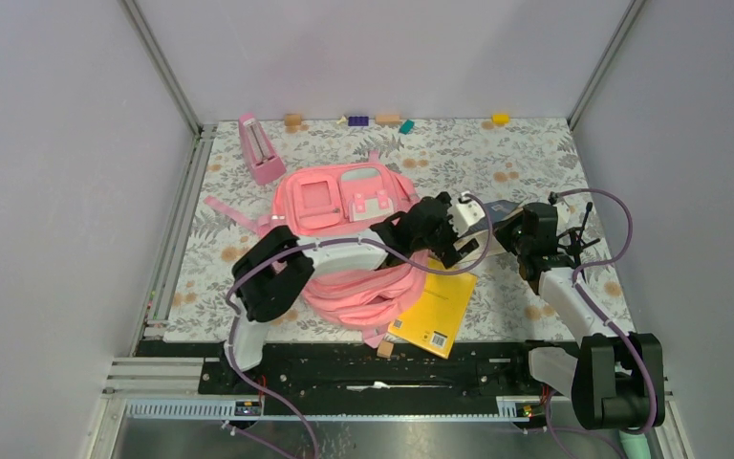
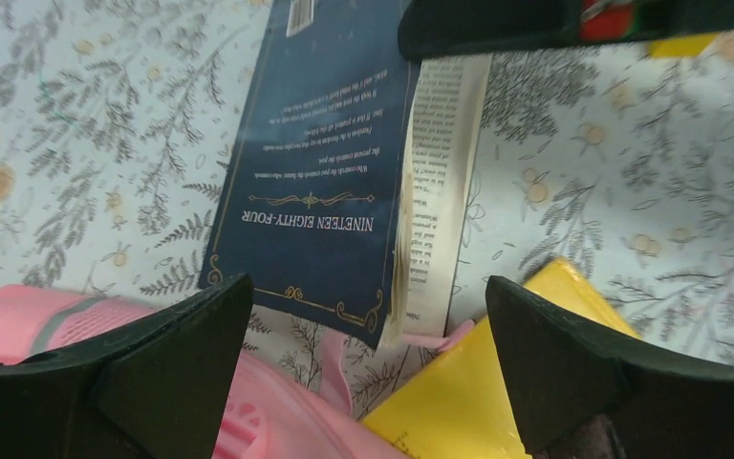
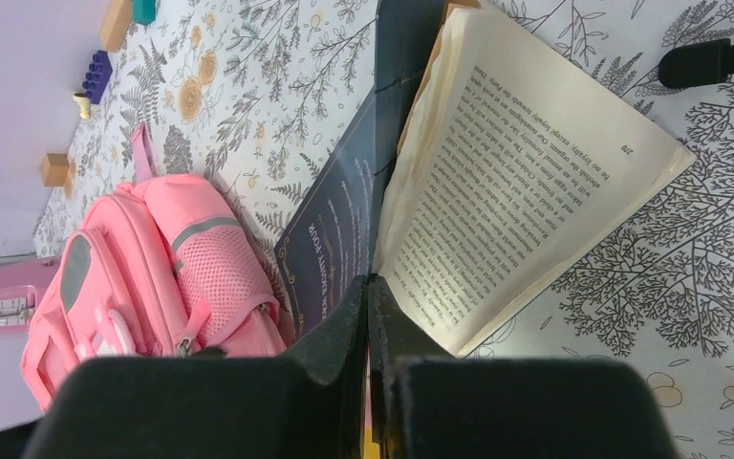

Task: Pack the student bag
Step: Move the book to the center of the board, then pick up the book from the center of the board.

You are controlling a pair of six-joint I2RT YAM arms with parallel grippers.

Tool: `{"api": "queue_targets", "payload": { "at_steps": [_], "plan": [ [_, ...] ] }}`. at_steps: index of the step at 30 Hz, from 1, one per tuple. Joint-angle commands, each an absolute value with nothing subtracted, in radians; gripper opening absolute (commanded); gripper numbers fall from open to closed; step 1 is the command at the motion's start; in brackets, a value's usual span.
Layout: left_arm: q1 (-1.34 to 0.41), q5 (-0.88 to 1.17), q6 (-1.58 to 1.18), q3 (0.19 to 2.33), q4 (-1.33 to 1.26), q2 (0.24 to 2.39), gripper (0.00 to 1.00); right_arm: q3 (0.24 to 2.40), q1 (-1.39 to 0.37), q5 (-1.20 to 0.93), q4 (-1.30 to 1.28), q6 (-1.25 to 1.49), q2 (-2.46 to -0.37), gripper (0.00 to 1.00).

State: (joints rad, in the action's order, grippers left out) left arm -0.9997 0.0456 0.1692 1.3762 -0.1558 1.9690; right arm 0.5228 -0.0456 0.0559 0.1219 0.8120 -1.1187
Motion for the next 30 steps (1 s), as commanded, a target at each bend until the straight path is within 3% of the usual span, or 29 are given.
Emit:
{"api": "queue_targets", "payload": {
  "at_steps": [1, 7, 8, 10, 11, 15, 17, 20, 25, 30],
  "plan": [
    [-0.985, 0.003, 0.204, 1.486, -0.239, 2.049, 0.99, 0.568, -0.047, 0.005, 0.150, 0.824, -1.089, 0.00],
    [-0.967, -0.024, 0.198, 1.605, -0.158, 2.147, 0.96, 0.567, -0.047, 0.004, 0.140, 0.828, -1.078, 0.00],
    [-0.967, -0.017, 0.199, 1.619, -0.144, 2.154, 0.89, 0.567, -0.048, 0.006, 0.136, 0.830, -1.074, 0.00],
    [-0.965, -0.027, 0.192, 1.641, -0.118, 2.165, 0.63, 0.566, -0.047, 0.008, 0.127, 0.835, -1.067, 0.00],
    [-0.965, -0.040, 0.186, 1.647, -0.114, 2.168, 0.54, 0.565, -0.048, 0.012, 0.119, 0.839, -1.060, 0.00],
    [-0.960, -0.036, 0.166, 1.651, -0.098, 2.167, 0.39, 0.557, -0.048, 0.016, 0.113, 0.856, -1.038, 0.00],
    [-0.959, -0.020, 0.159, 1.650, -0.099, 2.165, 0.22, 0.555, -0.048, 0.008, 0.112, 0.867, -1.033, 0.01],
    [-0.956, -0.005, 0.149, 1.648, -0.104, 2.163, 0.00, 0.549, -0.047, 0.003, 0.114, 0.895, -1.026, 0.23],
    [-0.955, 0.017, 0.112, 1.634, -0.120, 2.152, 0.00, 0.513, -0.046, -0.011, 0.120, 0.945, -0.982, 0.60],
    [-0.955, 0.055, 0.099, 1.610, -0.145, 2.134, 0.00, 0.486, -0.048, 0.025, 0.134, 0.962, -0.979, 0.74]
  ]
}}
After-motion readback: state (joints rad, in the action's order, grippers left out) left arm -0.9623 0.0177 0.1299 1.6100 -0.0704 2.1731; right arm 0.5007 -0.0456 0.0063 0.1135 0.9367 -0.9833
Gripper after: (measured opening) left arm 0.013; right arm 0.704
